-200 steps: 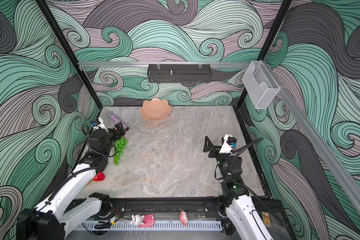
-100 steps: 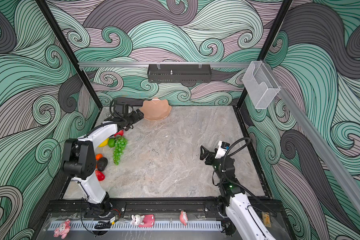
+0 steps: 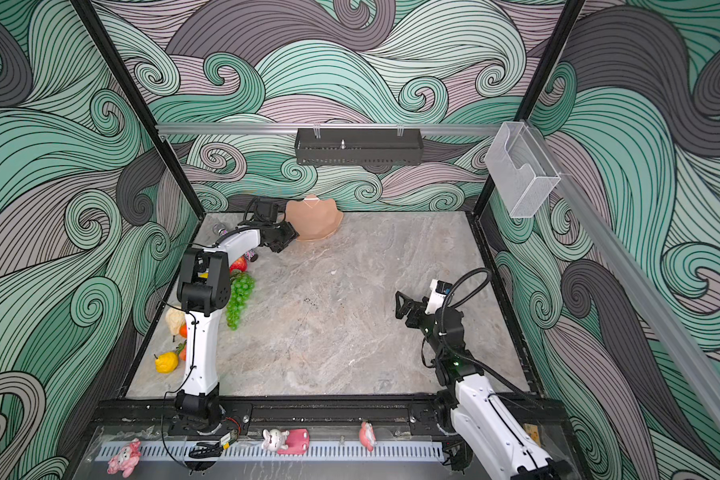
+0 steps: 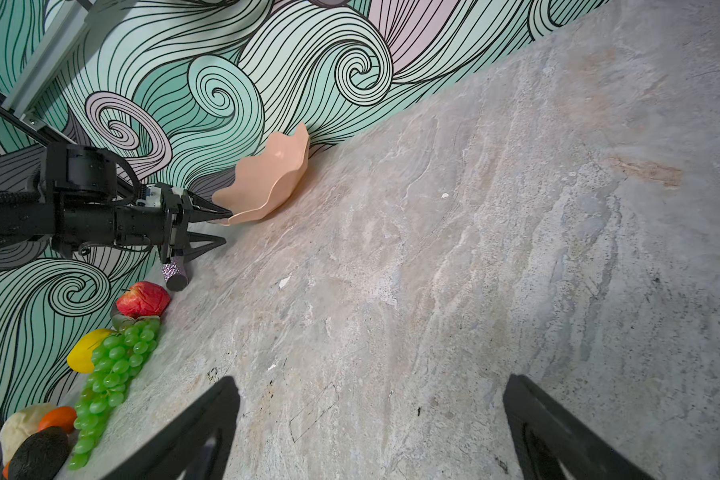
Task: Place and organize the fake fruits in the fruit bowl
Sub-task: 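Reach the left gripper to the pink bowl rim and grasp it, then drag the pink bowl with the left gripper toward the table center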
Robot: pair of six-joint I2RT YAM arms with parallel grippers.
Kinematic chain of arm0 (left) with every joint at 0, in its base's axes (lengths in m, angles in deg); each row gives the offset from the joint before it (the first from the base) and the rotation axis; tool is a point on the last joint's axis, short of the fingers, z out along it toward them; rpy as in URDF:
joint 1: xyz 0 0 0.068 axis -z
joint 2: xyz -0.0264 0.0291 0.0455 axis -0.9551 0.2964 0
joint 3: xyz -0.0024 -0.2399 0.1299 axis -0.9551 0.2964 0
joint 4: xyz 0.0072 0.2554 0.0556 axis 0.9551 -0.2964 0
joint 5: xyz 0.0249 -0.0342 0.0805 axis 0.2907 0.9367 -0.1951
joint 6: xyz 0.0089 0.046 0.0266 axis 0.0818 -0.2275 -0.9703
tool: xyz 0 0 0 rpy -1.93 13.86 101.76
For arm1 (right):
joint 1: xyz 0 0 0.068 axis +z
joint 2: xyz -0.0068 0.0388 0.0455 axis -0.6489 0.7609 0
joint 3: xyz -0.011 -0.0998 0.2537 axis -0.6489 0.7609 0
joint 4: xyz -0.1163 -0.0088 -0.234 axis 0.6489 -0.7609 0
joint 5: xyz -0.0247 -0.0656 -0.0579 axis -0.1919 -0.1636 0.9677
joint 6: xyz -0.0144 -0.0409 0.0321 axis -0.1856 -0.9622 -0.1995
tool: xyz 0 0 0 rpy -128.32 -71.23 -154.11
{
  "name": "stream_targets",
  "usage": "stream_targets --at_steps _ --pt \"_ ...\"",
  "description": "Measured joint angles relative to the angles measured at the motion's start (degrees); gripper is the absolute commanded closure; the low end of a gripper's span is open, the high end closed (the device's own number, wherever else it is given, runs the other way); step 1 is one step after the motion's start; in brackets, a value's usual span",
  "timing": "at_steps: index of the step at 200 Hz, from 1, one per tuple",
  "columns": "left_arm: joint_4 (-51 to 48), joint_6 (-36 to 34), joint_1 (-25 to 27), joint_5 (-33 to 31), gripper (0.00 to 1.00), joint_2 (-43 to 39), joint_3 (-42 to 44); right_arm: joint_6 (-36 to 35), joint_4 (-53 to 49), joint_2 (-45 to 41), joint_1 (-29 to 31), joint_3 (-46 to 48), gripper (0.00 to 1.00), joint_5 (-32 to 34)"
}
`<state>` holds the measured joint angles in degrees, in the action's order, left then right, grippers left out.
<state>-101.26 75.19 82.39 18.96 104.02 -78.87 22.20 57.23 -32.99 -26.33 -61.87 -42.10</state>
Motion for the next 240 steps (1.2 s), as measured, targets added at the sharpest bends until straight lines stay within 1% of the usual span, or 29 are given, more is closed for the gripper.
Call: stream_targets --at_steps 19,32,41,93,117,159,182,209,240 --pt "-0.8 0.5 0.0 0.2 0.58 1.5 -2.5 0.1 0.4 1.0 0.2 0.0 0.0 -0.3" --pt "-1.1 0.8 0.0 0.3 0.68 2.5 -4.0 0.2 0.6 1.3 0.3 0.0 0.0 -0.3" --pt "-1.2 0.9 0.0 0.6 0.73 2.8 -4.4 0.2 0.7 1.4 0.4 0.0 0.0 -0.3" --pt "-1.7 1.7 -0.1 2.6 0.91 2.9 -4.0 0.2 0.9 2.9 1.6 -0.9 0.0 -0.6" --pt "0.0 2.7 -0.1 5.0 0.94 1.0 -0.5 0.1 1.2 4.1 2.0 -1.5 0.0 -0.6" --pt "0.5 3.4 0.0 8.4 0.95 -4.4 6.9 -0.4 1.4 5.3 3.0 -2.1 0.0 -0.7" --pt "0.6 3.7 0.4 9.7 0.95 -8.4 12.9 -0.6 1.3 5.3 3.5 -2.4 0.0 -0.7" --pt "0.9 4.0 2.4 10.7 0.95 -16.2 22.7 -0.6 0.2 5.2 3.6 -2.5 0.0 -0.6" --pt "1.7 4.4 6.7 12.5 0.95 -24.5 31.6 -0.6 -2.0 4.7 3.7 -3.3 0.0 -0.5"
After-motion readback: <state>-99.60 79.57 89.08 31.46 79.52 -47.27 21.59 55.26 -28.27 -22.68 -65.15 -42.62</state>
